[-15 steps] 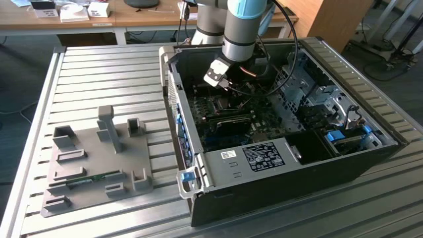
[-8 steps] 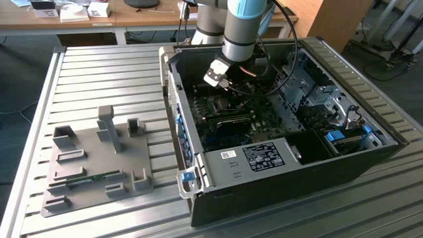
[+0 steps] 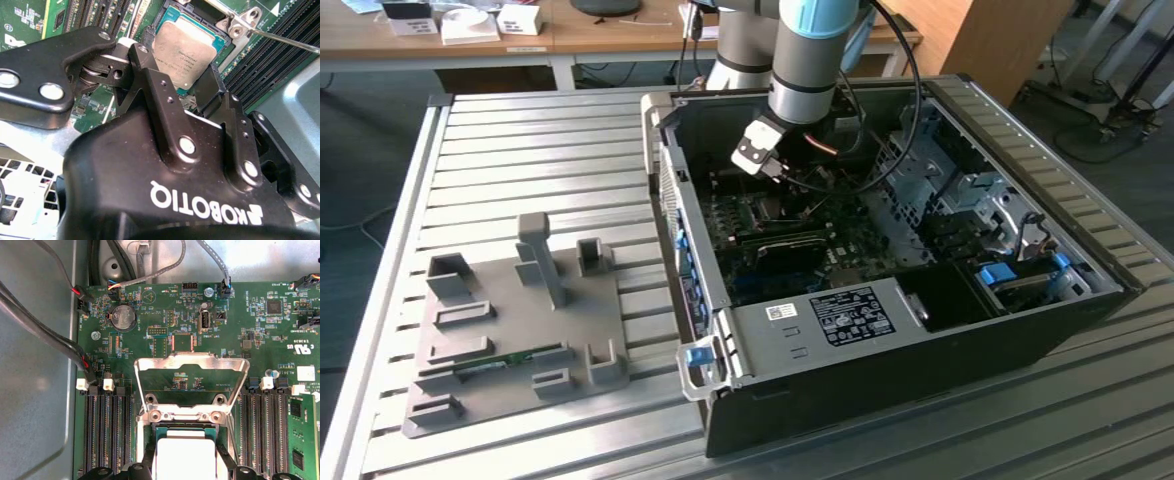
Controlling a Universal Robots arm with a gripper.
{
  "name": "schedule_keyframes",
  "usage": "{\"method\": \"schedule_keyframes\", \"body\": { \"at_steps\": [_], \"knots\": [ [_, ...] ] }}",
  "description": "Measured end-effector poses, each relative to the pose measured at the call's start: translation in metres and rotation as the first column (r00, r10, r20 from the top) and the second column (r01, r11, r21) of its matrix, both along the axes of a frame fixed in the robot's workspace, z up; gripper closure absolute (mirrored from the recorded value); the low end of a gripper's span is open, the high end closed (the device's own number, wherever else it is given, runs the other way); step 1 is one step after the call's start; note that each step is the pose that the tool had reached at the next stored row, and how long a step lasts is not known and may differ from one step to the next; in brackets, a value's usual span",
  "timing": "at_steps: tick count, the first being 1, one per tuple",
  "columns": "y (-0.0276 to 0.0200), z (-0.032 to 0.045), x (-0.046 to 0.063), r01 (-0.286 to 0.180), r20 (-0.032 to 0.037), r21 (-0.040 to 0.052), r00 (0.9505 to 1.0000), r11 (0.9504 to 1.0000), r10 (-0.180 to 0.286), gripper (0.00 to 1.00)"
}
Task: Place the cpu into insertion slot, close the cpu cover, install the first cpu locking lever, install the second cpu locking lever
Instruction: 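Place the cpu into insertion slot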
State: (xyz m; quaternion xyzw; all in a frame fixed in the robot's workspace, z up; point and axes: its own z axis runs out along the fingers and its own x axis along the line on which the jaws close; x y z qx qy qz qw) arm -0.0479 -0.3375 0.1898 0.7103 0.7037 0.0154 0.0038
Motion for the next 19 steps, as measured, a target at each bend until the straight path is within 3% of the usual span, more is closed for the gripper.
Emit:
{"method": "schedule_keyframes", "body": {
  "at_steps": [19],
  "knots": [
    [0.0002,0.0000,0.0000,0.000,0.0000,0.0000,1.0000,1.0000,0.000,0.46]
  ]
}}
